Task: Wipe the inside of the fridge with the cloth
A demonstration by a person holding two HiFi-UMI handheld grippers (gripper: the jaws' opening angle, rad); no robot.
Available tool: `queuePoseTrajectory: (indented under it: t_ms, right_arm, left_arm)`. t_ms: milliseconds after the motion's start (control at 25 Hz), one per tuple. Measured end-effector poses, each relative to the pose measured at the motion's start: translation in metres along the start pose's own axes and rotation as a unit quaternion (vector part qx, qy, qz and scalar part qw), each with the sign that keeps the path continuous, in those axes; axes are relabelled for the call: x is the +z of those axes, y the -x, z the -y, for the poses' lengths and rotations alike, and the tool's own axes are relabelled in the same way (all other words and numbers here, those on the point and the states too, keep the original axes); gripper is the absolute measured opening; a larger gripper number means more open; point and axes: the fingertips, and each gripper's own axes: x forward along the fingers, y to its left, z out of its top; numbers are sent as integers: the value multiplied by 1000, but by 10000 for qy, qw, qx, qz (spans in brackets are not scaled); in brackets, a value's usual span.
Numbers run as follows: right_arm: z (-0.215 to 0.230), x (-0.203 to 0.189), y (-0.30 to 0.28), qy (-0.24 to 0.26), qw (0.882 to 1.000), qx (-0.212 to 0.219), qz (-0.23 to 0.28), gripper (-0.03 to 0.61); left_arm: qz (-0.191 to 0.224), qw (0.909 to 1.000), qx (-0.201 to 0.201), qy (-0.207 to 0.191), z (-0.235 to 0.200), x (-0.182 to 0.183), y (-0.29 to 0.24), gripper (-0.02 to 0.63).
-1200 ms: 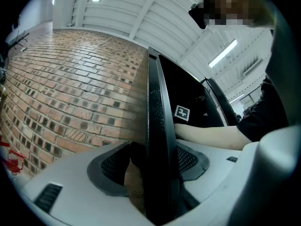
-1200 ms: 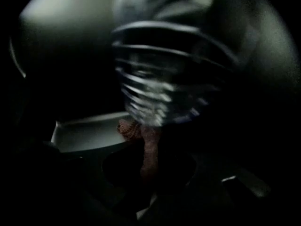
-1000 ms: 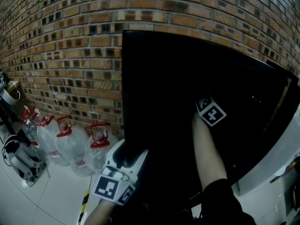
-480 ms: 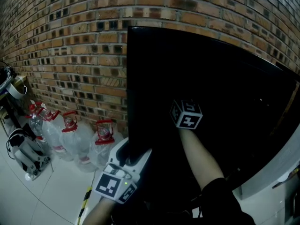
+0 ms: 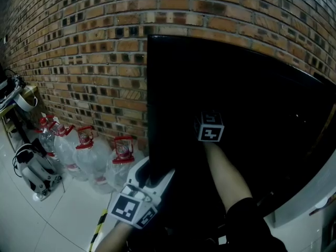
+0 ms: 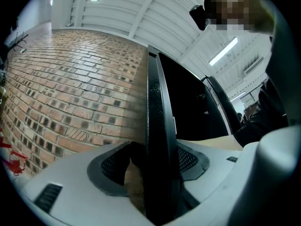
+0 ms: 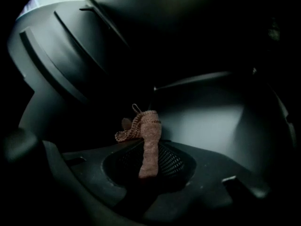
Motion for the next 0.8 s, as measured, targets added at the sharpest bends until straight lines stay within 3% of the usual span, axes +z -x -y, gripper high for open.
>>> queuePoseTrajectory:
  t_ms: [400, 800]
  right_arm:
    - [39, 0, 21, 374, 9981, -479, -125, 75]
    - [101, -4, 55, 261, 9927, -1147, -277, 75]
  left_arm:
    - [-3, 9999, 139, -3, -1, -2, -1, 262]
    - [-44, 9990, 441, -47, -4, -4, -2, 235]
